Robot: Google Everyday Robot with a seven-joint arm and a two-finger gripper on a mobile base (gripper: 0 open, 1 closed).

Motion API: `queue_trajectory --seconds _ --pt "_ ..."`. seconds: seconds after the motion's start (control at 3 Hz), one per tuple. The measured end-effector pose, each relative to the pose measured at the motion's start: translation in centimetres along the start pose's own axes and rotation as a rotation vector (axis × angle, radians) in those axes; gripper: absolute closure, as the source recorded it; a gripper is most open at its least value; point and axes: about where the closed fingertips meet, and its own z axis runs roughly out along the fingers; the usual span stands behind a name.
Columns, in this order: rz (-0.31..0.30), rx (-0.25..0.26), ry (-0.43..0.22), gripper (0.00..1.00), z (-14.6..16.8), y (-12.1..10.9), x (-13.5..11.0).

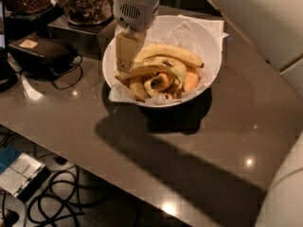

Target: Pick banana from white bowl

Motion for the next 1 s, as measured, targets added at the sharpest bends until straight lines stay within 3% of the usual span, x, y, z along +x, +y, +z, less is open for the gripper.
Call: queue_trajectory --seconds 1.0 --pt "0.149 -0.044 0.019 0.41 2.3 -2.5 3.2"
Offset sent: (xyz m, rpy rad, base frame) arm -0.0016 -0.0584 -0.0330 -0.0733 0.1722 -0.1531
